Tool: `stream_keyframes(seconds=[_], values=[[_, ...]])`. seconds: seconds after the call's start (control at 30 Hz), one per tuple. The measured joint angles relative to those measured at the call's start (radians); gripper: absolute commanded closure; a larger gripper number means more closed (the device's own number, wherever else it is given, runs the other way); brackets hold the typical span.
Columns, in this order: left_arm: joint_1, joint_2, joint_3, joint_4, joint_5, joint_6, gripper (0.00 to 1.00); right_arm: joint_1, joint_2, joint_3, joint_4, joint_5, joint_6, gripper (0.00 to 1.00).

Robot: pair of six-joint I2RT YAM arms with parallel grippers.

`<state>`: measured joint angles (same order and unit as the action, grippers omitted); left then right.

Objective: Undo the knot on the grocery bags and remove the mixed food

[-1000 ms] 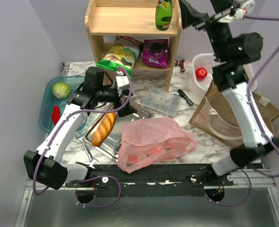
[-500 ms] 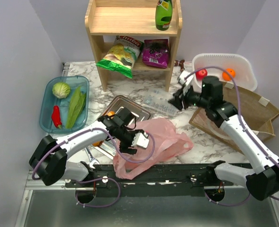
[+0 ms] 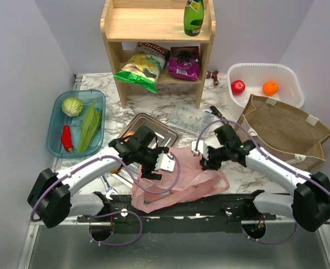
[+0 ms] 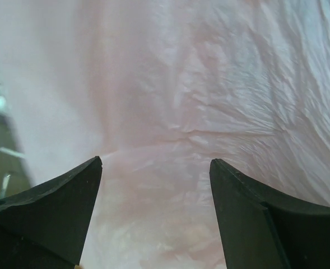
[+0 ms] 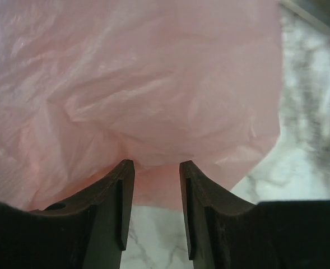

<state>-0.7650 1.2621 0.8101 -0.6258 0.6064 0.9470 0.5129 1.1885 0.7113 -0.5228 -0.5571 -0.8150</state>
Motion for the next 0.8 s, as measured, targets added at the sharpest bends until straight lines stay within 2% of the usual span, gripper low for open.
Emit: stream_keyframes(seconds=[0.13,0.23,0.27,0.3,0.43,0.67,0.77,0.8], values=[[0.080,-0.073,0.025,0.056,0.050,-0.154,0.13,0.059,0.007,-0.117,0.029,0.045,-0.092,0.54],[0.121,-0.071,0.064,0.119,0.048,-0.237,0.09,0.062,0.012,-0.163,0.063,0.078,-0.130,0.53],[0.124,-0.051,0.091,0.130,0.048,-0.257,0.08,0.062,0.014,-0.167,0.075,0.087,-0.140,0.52],[0.121,-0.019,0.124,0.134,0.050,-0.279,0.02,0.062,0.015,-0.170,0.090,0.097,-0.149,0.52],[0.095,0.142,0.264,0.131,0.049,-0.327,0.02,0.064,0.013,-0.187,0.161,0.129,-0.183,0.51],[0.041,0.419,0.398,0.098,0.036,-0.358,0.18,0.072,-0.112,-0.293,0.254,0.187,-0.261,0.48],[0.031,0.541,0.466,0.062,0.002,-0.377,0.35,0.075,-0.186,-0.330,0.272,0.204,-0.300,0.45],[0.029,0.563,0.475,0.054,-0.011,-0.380,0.46,0.076,-0.204,-0.337,0.273,0.206,-0.310,0.42]])
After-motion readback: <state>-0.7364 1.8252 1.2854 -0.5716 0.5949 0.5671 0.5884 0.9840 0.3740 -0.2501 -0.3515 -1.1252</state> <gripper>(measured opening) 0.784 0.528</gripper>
